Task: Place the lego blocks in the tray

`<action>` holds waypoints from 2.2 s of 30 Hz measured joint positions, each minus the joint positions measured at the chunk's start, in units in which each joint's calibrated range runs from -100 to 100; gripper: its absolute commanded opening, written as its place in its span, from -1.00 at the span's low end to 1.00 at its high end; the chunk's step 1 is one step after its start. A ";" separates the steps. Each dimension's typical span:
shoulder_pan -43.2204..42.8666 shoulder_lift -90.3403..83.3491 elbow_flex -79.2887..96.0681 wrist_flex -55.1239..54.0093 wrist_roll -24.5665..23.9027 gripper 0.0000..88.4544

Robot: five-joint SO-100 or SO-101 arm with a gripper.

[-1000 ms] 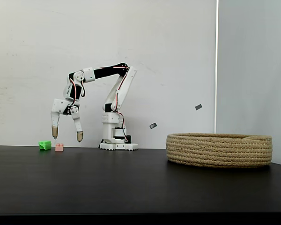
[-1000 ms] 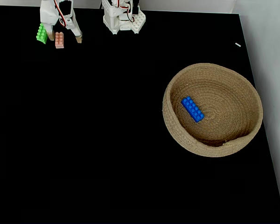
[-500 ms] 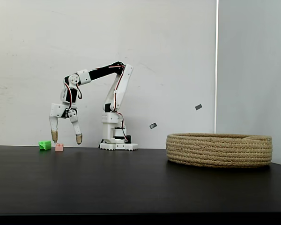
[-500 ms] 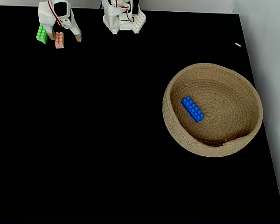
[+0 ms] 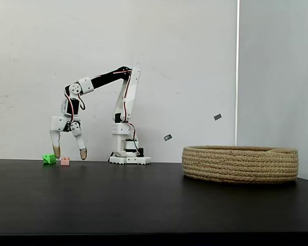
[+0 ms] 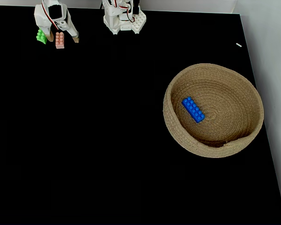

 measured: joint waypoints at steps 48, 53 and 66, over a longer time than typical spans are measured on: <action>-19.14 -0.93 -8.48 -0.08 -15.78 -1.00; -34.28 -3.31 -15.55 -0.32 -24.47 -1.00; -72.64 -3.48 -19.18 -12.02 -39.85 -1.00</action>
